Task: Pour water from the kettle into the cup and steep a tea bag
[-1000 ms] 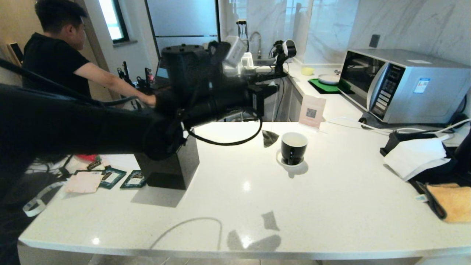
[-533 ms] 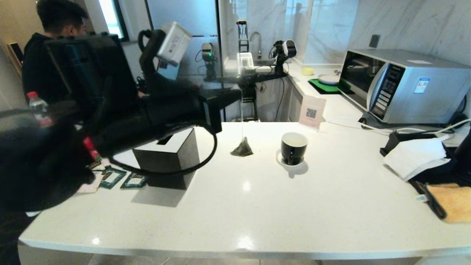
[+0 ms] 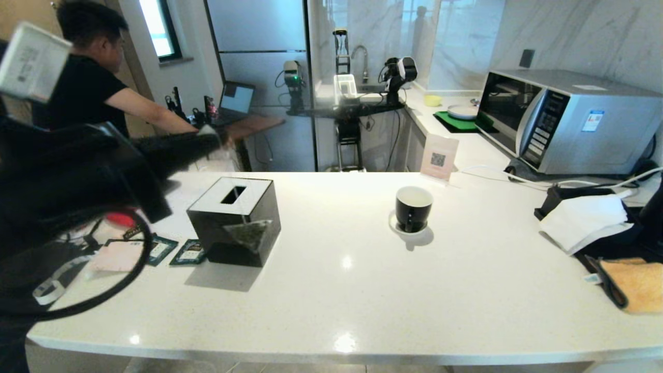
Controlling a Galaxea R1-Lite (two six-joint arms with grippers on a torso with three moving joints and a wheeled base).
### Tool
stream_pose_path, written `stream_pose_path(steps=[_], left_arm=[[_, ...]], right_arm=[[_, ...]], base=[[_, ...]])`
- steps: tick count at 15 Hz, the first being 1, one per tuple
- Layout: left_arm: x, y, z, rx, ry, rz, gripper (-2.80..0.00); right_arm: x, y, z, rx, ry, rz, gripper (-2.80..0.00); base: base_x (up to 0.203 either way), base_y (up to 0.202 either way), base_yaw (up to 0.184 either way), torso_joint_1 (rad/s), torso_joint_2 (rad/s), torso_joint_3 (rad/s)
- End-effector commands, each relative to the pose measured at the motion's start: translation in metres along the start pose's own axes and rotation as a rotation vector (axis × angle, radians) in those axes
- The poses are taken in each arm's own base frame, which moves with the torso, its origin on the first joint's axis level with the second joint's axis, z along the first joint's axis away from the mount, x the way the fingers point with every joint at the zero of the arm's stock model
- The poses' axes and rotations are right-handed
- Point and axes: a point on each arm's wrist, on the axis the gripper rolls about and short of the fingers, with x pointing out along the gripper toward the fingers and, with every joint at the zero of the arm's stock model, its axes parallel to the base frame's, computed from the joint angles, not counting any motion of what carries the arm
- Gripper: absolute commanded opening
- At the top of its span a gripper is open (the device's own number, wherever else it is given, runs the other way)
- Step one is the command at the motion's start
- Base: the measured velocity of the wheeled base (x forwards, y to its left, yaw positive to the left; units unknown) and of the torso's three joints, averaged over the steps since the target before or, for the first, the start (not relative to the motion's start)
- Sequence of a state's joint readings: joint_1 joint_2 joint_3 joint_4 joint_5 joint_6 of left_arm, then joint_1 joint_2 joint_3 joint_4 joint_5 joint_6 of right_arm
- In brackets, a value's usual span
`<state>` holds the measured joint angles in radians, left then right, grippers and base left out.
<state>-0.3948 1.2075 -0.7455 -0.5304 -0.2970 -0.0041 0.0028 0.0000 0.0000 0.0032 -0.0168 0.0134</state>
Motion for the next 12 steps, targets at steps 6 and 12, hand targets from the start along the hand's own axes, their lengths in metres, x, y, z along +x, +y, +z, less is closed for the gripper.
stream_pose_path(steps=[6,12], left_arm=[[-0.102,-0.001,-0.014,0.053,-0.036,0.315,-2.8],[-0.121,-0.01,-0.022,0.048,-0.026,0.447,-2.8]], right_arm=[[0.0,0.0,0.0,0.0,0.001,0.0,-2.8],[0.0,0.0,0.0,0.0,0.001,0.0,-2.8]], base=[[0.0,0.0,0.0,0.0,0.0,0.0],[0.0,0.0,0.0,0.0,0.0,0.0]])
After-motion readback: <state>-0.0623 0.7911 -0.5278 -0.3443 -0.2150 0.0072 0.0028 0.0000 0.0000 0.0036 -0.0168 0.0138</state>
